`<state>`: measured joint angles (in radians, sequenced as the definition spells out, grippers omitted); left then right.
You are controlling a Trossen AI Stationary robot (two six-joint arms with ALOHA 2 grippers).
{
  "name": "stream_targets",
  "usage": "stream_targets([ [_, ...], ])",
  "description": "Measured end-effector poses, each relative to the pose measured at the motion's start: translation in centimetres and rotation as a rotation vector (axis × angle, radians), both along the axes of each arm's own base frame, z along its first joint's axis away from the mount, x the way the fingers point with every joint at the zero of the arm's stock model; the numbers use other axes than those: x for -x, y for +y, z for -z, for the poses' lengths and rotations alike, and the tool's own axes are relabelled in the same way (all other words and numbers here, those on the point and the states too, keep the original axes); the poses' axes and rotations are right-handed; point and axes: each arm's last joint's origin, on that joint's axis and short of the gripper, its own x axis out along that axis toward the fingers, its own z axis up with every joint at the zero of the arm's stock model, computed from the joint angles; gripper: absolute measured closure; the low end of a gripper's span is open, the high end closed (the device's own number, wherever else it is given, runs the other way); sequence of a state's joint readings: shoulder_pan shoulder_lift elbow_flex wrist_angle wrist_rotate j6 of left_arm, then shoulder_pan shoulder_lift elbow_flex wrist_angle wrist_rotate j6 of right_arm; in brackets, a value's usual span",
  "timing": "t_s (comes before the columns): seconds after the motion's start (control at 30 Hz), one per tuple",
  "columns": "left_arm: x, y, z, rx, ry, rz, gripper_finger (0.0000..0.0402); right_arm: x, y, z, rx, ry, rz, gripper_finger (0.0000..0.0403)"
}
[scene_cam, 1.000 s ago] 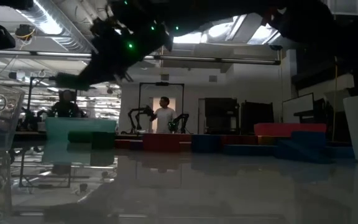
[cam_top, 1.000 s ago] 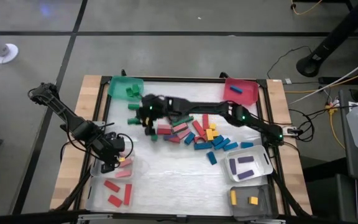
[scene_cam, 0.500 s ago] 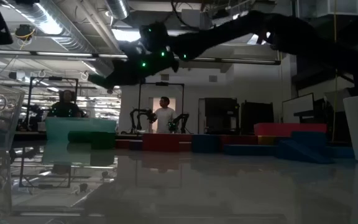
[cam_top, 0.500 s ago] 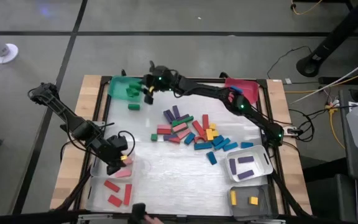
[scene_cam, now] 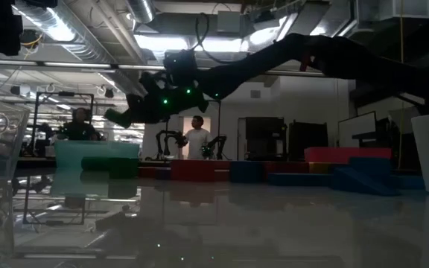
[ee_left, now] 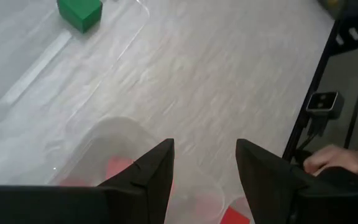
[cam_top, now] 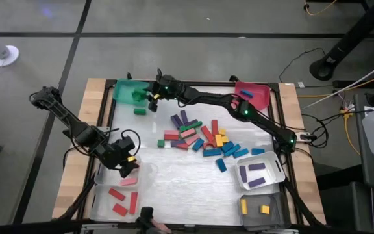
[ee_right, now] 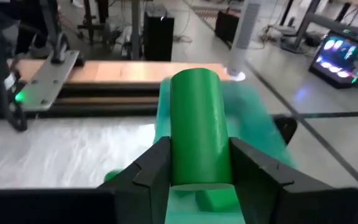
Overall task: Sort blocks
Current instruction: Put the green block into the green bin
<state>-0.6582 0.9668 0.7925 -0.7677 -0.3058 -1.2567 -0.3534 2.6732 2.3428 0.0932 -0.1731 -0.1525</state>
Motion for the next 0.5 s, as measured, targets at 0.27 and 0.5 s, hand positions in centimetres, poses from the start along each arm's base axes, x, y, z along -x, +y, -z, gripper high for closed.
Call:
stream_targets([
  [0.27,-0.04,0.09,-0.02,-0.007,-0.014,-0.039,0.0240,-0.01,-0.07,-0.26,-0.010,-0.020,0.012,0.0256],
  [0.5,-0.04,0.10,-0.02,-0.008,-0.015,-0.043,0.0240,-0.01,-0.07,-0.27,-0.008,-0.021,0.016,0.0255],
])
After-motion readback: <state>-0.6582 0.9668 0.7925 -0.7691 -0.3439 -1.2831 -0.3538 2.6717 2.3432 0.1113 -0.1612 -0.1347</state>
